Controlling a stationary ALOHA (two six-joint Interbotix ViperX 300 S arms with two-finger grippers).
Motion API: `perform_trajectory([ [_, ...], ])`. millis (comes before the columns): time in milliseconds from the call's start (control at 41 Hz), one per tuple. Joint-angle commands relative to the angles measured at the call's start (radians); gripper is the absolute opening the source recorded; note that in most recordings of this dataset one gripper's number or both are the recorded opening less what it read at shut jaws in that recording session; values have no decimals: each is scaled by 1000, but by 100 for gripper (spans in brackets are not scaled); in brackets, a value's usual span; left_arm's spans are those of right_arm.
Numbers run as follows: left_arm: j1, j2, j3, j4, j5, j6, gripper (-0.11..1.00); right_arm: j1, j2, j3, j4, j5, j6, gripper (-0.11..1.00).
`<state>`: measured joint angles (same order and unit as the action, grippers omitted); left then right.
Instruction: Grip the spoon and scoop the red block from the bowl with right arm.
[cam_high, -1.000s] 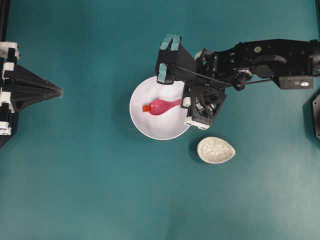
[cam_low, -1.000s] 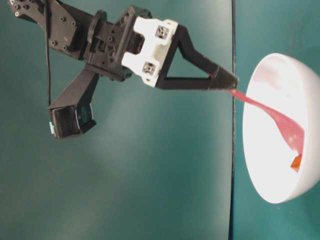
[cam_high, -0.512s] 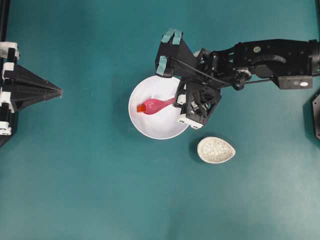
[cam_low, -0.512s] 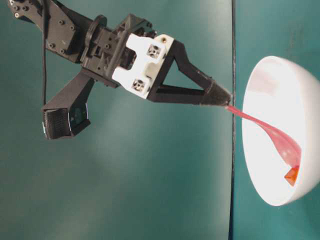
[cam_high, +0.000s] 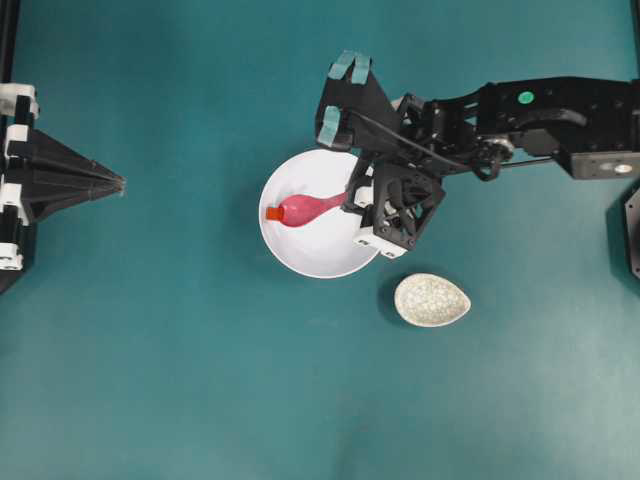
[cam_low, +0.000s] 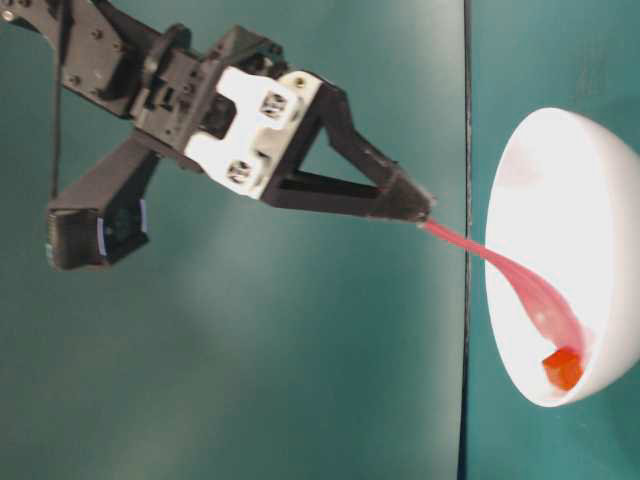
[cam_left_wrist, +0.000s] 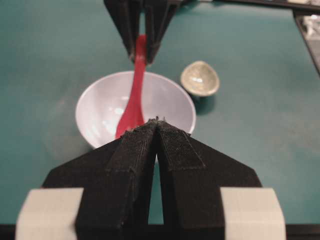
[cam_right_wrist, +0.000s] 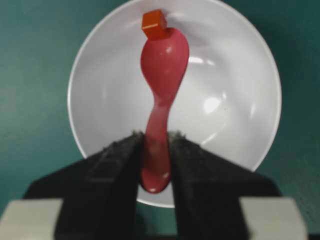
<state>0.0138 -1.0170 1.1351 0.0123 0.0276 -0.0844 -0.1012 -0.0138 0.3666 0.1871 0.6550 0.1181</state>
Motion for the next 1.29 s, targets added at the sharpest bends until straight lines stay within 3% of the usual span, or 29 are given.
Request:
perform_trajectory([
  [0,3,3,-15,2,-5,2,1,2,-41,-31,9,-9,8,25],
  [1268,3,3,-14,2,-5,2,1,20,-51,-2,15,-67,6,24],
])
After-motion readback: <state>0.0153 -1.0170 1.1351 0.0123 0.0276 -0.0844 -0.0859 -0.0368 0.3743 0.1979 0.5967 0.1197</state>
